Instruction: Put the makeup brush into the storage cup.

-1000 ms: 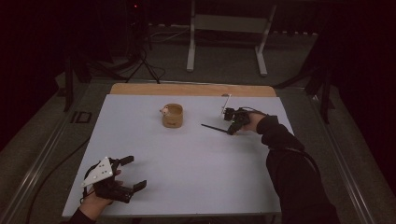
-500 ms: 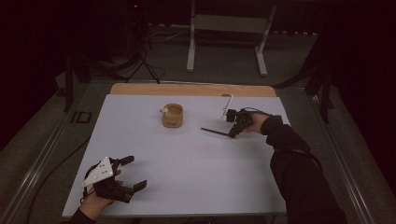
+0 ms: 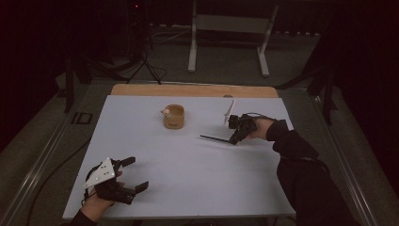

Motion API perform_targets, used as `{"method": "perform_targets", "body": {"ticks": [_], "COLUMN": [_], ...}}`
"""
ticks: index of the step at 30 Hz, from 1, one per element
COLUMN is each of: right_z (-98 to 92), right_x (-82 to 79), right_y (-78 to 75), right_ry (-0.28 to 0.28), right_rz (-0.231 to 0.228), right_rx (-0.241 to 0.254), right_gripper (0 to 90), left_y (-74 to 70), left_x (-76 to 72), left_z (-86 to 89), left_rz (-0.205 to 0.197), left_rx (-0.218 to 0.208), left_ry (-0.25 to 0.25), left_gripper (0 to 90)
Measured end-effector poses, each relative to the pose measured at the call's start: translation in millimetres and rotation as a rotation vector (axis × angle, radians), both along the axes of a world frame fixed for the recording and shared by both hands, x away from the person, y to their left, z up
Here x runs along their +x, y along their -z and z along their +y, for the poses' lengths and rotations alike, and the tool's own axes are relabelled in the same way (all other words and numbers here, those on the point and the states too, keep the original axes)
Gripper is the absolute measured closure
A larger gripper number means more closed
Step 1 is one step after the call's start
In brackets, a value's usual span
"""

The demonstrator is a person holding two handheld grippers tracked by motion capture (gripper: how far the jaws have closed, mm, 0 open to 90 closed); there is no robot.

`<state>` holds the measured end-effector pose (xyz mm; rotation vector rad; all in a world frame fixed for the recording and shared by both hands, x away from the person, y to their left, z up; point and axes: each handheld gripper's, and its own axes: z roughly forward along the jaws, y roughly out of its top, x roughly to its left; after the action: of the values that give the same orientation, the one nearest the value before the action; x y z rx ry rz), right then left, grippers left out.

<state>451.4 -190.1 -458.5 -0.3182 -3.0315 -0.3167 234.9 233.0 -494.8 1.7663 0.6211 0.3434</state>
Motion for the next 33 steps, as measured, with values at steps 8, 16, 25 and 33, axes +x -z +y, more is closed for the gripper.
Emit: {"method": "perform_targets", "body": {"ticks": [8,16,25,33], "right_z": [5.7,8.6,12.6,16.5], "right_x": [-11.4,-19.2,-26.0,-31.8], "right_y": [-0.3,-5.8,-13.1,-13.4], "right_ry": [-0.037,-0.064,-0.086,-0.118], "right_rz": [0.011,0.031,0.044,0.087], "right_rx": [-0.004,-0.018,-0.042,-0.034], "right_gripper": [84.0,84.0,84.0,84.0], "left_y": [-2.9,-14.9,-25.5,-33.6], "left_x": [0.1,5.5,16.3,24.9], "left_z": [-5.8,-20.8,-50.4,-72.9], "left_rz": [-0.012,-0.006,0.000,-0.016], "left_rx": [0.040,0.093,0.157,0.210], "left_ry": [-0.007,0.041,0.124,0.152], "left_gripper": [1.1,1.1,1.1,1.1]}}
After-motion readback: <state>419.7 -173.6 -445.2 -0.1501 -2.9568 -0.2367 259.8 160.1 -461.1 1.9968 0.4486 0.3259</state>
